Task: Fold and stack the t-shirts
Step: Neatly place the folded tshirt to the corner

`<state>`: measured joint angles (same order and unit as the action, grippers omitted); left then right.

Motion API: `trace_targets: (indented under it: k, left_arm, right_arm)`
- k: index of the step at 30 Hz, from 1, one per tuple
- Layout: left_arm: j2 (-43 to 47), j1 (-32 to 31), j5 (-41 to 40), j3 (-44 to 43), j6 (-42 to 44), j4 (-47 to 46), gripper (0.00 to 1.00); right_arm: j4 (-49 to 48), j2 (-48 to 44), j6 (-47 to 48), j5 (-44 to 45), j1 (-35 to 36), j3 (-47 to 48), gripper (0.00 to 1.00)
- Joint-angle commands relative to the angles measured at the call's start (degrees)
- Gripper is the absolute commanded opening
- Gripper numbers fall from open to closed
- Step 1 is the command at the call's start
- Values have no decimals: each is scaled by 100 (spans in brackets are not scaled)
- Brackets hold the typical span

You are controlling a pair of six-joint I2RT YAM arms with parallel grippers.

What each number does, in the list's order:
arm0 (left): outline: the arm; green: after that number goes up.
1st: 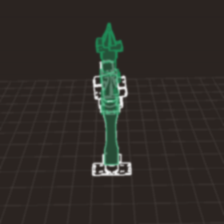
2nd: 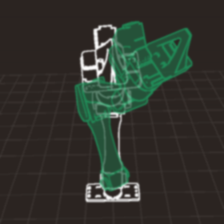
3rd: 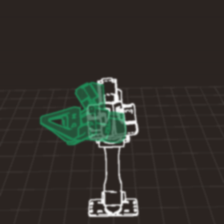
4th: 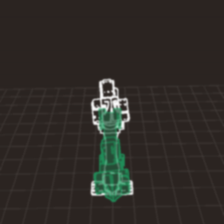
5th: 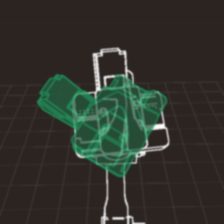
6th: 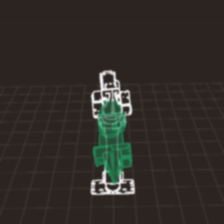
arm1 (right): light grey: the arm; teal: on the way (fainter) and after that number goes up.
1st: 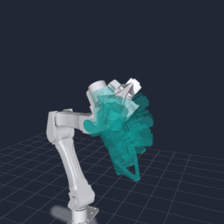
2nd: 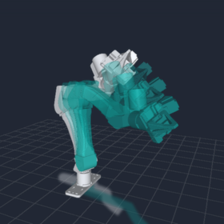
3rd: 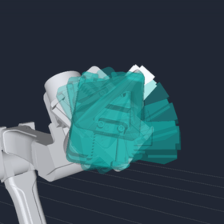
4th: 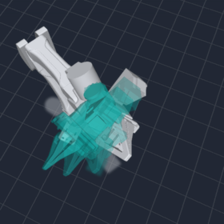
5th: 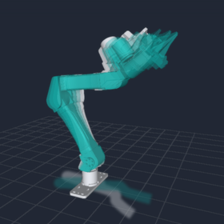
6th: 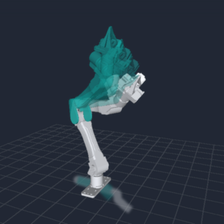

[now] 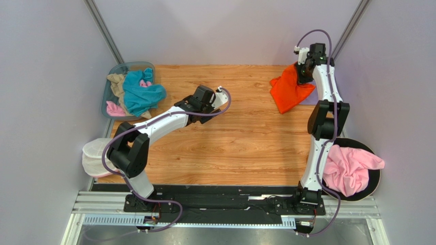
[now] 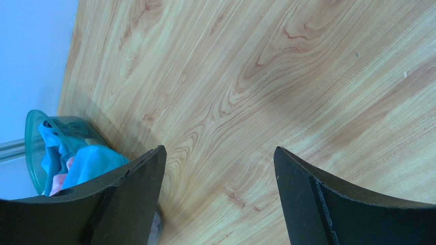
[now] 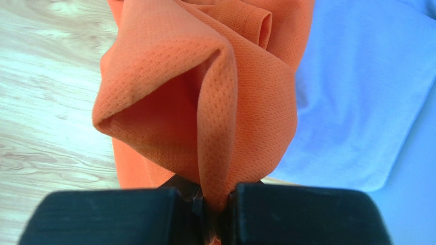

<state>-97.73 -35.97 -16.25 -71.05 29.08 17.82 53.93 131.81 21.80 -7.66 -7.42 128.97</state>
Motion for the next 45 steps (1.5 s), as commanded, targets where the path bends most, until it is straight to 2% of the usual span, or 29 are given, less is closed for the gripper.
trace_targets:
  k: [1, 10, 16, 32, 34, 35, 37, 38, 39, 43, 45]
  left_arm:
    - [158, 11, -80, 64, 54, -236, 87]
    - [123, 2, -63, 135, 10, -279, 86]
    - [97, 2, -54, 126, 19, -244, 86]
    - [35, 2, -36, 196, 71, -192, 86]
    - [17, 11, -53, 161, 80, -174, 86]
    - [0, 11, -54, 135, 80, -165, 86]
    - [-26, 2, -71, 109, 89, -156, 86]
    - [-44, 11, -89, 91, 98, -165, 86]
    - [-35, 11, -98, 100, 115, -165, 86]
    - [-18, 11, -211, 135, 150, -235, 86]
    - [43, 2, -256, 179, 185, -288, 86]
  right_arm:
    - [-409, -305, -167, 45, -294, 410, 0]
    - [-612, -138, -370, -78, -1076, 471, 0]
    - [-840, -94, -326, -25, -1384, 164, 0]
    - [-1201, 381, -168, 326, -1429, -355, 2]
    - [-1192, 381, -115, 379, -1411, -372, 12]
    - [-1192, 372, -106, 449, -1394, -390, 29]
    - [-1227, 293, -106, 476, -1385, -460, 48]
    - [-1271, 249, -115, 520, -1385, -504, 73]
    - [-1349, 127, -115, 537, -1385, -652, 81]
    - [-1526, -233, -124, 608, -1367, -996, 90]
    - [-1604, -392, -132, 678, -1350, -1215, 100]
